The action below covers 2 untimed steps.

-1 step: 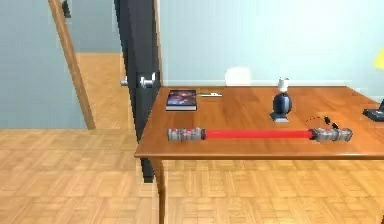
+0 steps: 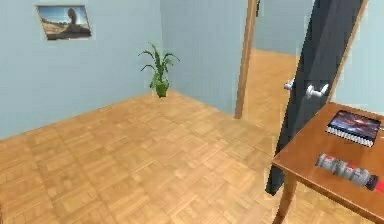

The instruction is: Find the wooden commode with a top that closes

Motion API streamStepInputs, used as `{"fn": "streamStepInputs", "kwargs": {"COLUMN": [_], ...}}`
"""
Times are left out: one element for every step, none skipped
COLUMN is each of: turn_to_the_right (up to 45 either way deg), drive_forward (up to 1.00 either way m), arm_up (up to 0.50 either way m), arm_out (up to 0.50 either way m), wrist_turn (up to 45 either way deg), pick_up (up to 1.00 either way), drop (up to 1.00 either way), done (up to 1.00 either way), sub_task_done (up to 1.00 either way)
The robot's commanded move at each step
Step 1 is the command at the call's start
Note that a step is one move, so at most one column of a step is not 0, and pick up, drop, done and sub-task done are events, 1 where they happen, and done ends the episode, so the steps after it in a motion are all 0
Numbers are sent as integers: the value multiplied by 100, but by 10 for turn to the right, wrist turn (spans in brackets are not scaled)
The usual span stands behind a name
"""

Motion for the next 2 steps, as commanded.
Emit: {"fn": "streamStepInputs", "kwargs": {"turn_to_the_right": [-300, 0], "drive_forward": [0, 60], "arm_up": [0, 0], "arm_out": [0, 0], "wrist_turn": [0, 0], "pick_up": [0, 0], "drop": [0, 0], "done": [0, 0], "sub_task_done": [0, 0]}}
